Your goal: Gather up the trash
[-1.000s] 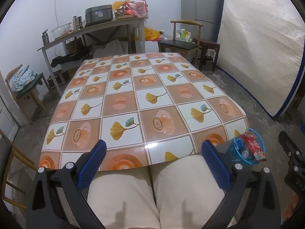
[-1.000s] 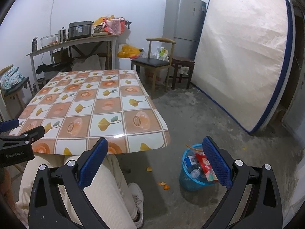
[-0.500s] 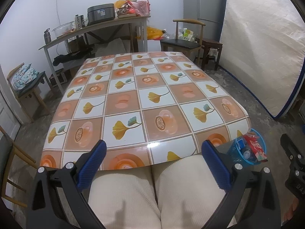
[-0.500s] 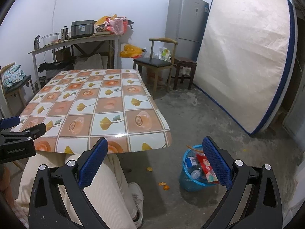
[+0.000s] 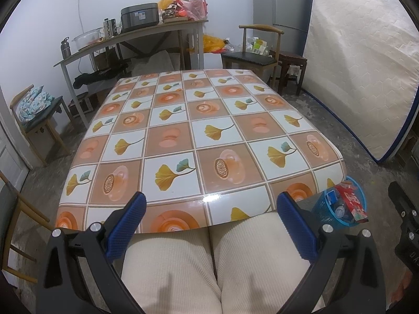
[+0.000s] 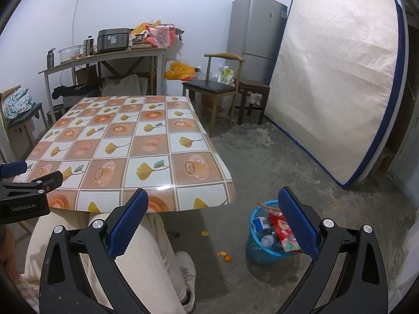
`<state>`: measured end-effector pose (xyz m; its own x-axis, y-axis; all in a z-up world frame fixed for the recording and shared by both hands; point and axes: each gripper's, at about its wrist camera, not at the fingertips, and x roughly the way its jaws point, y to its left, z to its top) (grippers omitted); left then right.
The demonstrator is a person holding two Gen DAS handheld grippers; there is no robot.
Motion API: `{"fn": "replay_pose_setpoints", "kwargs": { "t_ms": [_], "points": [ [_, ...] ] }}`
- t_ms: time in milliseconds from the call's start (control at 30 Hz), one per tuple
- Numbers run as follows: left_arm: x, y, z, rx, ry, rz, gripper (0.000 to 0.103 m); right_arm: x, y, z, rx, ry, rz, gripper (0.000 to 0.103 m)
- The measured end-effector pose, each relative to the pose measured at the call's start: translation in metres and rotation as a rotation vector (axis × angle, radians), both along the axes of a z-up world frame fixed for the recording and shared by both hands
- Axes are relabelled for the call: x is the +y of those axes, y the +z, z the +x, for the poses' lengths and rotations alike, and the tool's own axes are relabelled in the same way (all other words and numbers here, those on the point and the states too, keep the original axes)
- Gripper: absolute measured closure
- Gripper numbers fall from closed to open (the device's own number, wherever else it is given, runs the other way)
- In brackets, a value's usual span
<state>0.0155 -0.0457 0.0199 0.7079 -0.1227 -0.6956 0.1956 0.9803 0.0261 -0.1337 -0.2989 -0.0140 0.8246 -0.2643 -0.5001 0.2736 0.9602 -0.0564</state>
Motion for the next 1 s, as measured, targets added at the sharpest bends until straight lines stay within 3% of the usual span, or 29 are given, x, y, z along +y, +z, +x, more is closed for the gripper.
{"fn": "replay_pose_setpoints", "kwargs": {
  "t_ms": [1000],
  "points": [
    [0.0024,-0.0011,0.0024,0.007,0.004,0.001,0.005,0.0012,-0.0004,-0.0002,-0.001,-0.002,-0.001,0.008]
  ]
}}
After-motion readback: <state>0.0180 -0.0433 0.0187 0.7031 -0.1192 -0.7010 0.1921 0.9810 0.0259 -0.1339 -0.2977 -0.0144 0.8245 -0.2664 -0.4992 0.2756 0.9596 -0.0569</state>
